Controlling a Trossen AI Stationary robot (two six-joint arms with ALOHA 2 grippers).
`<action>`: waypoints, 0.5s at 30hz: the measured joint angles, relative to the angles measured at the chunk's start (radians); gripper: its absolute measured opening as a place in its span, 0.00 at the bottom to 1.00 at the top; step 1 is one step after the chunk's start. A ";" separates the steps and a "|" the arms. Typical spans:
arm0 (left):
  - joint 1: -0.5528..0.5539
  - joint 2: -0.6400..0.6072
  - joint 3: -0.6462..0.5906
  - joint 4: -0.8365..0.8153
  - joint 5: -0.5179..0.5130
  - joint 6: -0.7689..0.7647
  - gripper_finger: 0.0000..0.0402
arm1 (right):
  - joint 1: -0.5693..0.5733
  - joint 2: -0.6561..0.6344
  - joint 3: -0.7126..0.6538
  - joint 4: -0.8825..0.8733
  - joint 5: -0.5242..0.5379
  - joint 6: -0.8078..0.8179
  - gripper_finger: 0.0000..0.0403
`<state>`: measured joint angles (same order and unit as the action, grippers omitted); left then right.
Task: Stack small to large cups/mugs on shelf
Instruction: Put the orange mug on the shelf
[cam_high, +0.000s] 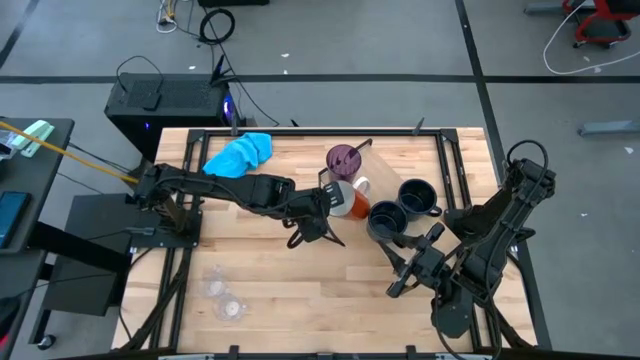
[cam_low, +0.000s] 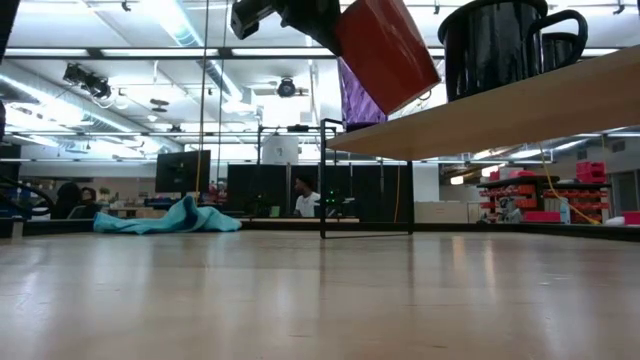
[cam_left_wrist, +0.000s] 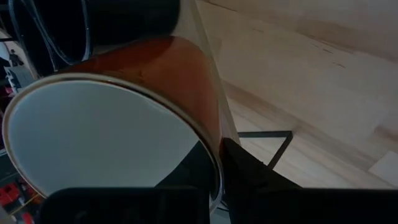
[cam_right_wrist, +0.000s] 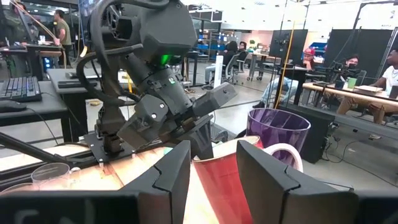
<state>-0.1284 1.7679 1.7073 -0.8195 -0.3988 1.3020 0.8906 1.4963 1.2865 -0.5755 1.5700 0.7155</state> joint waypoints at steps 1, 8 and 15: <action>0.002 0.000 0.000 0.002 0.010 -0.004 0.07 | 0.000 0.000 0.000 0.000 0.000 0.000 0.34; 0.004 0.000 0.000 0.047 0.021 -0.002 0.08 | 0.000 0.000 0.000 0.000 0.000 0.000 0.34; 0.015 0.001 0.000 0.042 0.041 0.012 0.08 | 0.000 0.000 0.000 0.006 0.000 0.000 0.34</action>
<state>-0.1139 1.7687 1.7077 -0.7773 -0.3580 1.3144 0.8906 1.4963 1.2865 -0.5690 1.5700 0.7157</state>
